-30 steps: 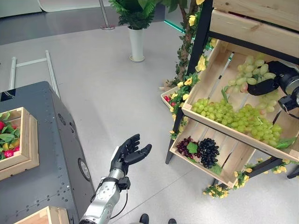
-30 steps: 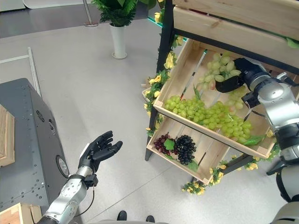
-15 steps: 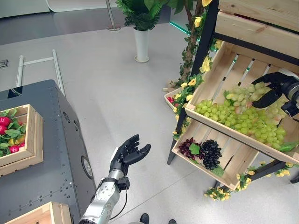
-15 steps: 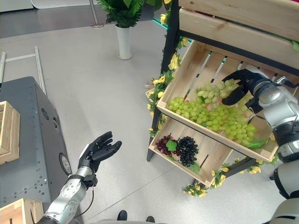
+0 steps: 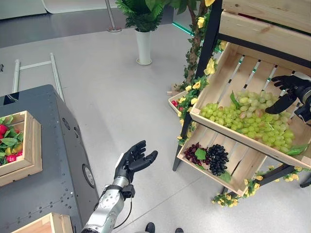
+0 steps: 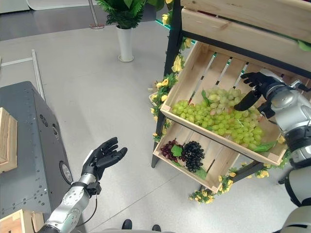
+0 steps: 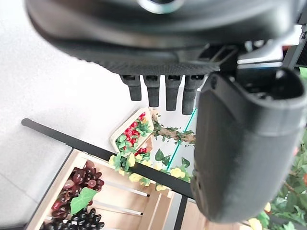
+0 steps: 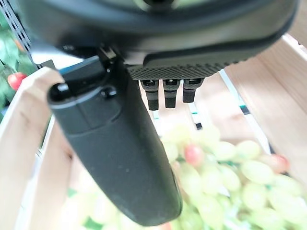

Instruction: Pick up the fruits from the basket on one side to the basket on the other side

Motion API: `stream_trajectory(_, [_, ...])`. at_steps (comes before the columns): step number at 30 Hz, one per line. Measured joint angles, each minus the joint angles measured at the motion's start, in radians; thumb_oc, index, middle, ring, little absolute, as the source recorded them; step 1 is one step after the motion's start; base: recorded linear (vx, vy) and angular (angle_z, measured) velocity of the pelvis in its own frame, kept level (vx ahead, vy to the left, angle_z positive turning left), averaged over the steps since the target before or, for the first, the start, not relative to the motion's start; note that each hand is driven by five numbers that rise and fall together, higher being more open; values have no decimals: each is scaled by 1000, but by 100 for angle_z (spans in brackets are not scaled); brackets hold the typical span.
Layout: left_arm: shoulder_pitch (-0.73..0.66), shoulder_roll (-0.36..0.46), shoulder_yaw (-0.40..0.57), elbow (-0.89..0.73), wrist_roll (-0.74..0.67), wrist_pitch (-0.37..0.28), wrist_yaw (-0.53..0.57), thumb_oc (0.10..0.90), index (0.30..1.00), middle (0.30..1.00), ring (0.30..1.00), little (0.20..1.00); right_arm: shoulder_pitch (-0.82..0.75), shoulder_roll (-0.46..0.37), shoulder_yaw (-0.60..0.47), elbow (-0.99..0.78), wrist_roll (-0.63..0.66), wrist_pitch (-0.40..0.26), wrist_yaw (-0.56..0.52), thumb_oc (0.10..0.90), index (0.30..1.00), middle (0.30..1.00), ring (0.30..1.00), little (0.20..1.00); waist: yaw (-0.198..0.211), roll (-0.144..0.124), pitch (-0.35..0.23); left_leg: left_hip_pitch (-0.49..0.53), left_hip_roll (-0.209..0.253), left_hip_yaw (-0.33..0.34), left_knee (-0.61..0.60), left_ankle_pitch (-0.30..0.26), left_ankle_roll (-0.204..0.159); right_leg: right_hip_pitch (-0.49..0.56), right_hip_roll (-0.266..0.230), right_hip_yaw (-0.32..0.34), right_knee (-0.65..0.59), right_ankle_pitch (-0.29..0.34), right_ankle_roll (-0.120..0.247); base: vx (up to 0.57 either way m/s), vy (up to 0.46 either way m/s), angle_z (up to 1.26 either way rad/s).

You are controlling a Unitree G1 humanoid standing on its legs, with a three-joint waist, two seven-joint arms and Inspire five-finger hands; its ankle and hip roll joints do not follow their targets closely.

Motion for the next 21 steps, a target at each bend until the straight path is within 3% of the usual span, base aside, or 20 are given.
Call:
stream_trajectory(4, [1,7,0,0,0,0,0,800,900,900,900,900,114,8,-164,-177,51,-30,-99,800,900,900,900,900,-12,10,-1,1,0,9,0,-2,3,-1,0,7,0,0,0,-7,1,-6])
stream_trajectory(6, [1,8,1,0,0,0,-2,800,900,900,900,900,211,45,-270,-295,46,-53,-153,800,900,900,900,900,-19,13,-2,2,1,11,0,-3,3,-1,1,10,0,0,0,5,4,-4])
stream_trajectory(9, [5,7,0,-3,0,0,-7,800,900,900,900,900,369,121,-345,-518,-16,-102,-222,800,900,900,900,900,-45,20,-3,3,2,14,0,-4,4,-3,2,14,1,0,0,4,3,-1])
stream_trajectory(15, [9,-11,1,-5,1,-1,24,800,900,900,900,900,573,190,-359,-803,-201,-149,-243,800,900,900,900,900,-58,28,-4,-2,2,37,0,-7,6,-14,1,34,0,2,2,8,7,-9])
stream_trajectory(21, [14,-32,0,-7,5,-1,57,800,900,900,900,900,656,233,-389,-900,-203,-155,-239,800,900,900,900,900,-68,29,-4,-1,2,42,-1,-10,8,-16,0,40,0,2,4,11,2,-4])
